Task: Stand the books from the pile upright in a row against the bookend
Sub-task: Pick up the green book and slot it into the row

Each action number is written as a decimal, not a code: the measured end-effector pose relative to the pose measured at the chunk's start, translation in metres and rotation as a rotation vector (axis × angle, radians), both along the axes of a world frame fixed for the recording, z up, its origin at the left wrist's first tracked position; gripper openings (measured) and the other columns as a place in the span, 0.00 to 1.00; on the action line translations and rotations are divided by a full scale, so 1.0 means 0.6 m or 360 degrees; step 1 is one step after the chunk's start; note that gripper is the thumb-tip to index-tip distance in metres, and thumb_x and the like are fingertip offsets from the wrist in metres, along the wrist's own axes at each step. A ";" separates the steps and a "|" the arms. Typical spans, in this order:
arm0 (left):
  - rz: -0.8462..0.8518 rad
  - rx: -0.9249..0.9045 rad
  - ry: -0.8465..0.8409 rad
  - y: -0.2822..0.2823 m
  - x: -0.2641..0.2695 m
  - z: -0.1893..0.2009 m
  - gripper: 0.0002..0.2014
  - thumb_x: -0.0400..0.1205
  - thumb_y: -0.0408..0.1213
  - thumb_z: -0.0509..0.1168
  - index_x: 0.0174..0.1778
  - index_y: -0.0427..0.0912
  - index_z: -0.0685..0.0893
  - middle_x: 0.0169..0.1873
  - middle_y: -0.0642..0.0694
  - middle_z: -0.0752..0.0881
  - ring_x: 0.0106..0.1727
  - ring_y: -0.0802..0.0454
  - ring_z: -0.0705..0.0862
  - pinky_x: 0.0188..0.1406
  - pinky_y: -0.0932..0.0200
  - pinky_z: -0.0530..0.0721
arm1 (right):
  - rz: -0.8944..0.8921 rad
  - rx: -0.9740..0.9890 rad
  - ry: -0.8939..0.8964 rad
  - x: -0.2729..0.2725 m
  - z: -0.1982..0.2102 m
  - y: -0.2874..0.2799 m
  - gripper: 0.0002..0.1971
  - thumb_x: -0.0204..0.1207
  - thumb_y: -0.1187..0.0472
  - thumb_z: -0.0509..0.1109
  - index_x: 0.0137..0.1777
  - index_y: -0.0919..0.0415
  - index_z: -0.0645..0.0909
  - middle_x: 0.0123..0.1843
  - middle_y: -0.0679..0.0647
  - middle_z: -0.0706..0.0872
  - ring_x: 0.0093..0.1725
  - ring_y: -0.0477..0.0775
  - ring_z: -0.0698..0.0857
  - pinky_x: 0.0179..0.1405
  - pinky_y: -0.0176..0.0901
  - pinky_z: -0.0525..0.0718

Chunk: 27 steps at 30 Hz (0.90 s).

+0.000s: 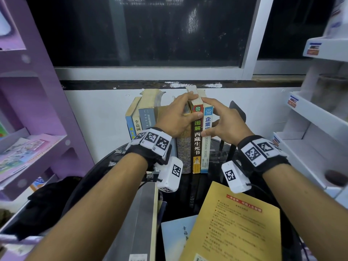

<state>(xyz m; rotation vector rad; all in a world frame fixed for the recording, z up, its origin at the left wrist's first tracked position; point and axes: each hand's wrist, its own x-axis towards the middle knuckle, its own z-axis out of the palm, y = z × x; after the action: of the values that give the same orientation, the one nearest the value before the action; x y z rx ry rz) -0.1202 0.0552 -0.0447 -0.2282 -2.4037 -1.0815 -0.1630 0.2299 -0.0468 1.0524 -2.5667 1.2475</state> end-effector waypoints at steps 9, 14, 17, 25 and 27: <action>0.0006 -0.0039 0.0017 -0.002 -0.002 -0.003 0.26 0.79 0.46 0.70 0.72 0.49 0.73 0.69 0.50 0.76 0.68 0.52 0.77 0.68 0.42 0.78 | 0.0020 0.0019 0.0018 -0.002 -0.003 0.006 0.49 0.62 0.68 0.84 0.79 0.41 0.64 0.48 0.35 0.78 0.40 0.38 0.89 0.31 0.20 0.80; 0.0000 -0.0043 0.0022 -0.002 0.003 -0.001 0.25 0.79 0.46 0.70 0.72 0.48 0.73 0.70 0.50 0.75 0.69 0.52 0.76 0.69 0.43 0.77 | 0.0027 0.0075 0.0016 -0.003 -0.004 0.009 0.50 0.62 0.67 0.85 0.79 0.40 0.62 0.48 0.35 0.79 0.39 0.37 0.88 0.31 0.22 0.81; -0.0009 -0.0034 0.0015 -0.001 0.004 0.000 0.25 0.79 0.45 0.70 0.72 0.48 0.73 0.70 0.51 0.75 0.69 0.53 0.75 0.69 0.43 0.78 | 0.0005 0.0130 0.0031 -0.002 -0.006 0.009 0.53 0.60 0.66 0.86 0.80 0.39 0.60 0.49 0.37 0.79 0.41 0.38 0.87 0.31 0.25 0.82; -0.0035 0.0021 -0.0012 -0.001 0.002 -0.002 0.26 0.78 0.42 0.72 0.72 0.48 0.72 0.72 0.49 0.73 0.70 0.51 0.76 0.69 0.43 0.77 | -0.0044 0.0110 0.0044 -0.004 -0.011 0.004 0.52 0.60 0.67 0.86 0.79 0.39 0.61 0.53 0.43 0.81 0.44 0.41 0.87 0.35 0.27 0.81; -0.0038 0.0031 -0.0024 0.001 0.002 -0.001 0.27 0.78 0.40 0.72 0.72 0.47 0.72 0.73 0.48 0.73 0.71 0.51 0.75 0.70 0.44 0.77 | -0.0053 0.0091 0.0032 -0.004 -0.013 0.004 0.52 0.59 0.67 0.86 0.78 0.38 0.62 0.54 0.44 0.82 0.45 0.42 0.88 0.36 0.29 0.82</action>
<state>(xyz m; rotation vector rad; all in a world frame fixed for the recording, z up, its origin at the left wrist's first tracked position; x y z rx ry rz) -0.1189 0.0557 -0.0451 -0.2436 -2.4084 -1.1207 -0.1652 0.2323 -0.0545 1.0227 -2.6085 1.1567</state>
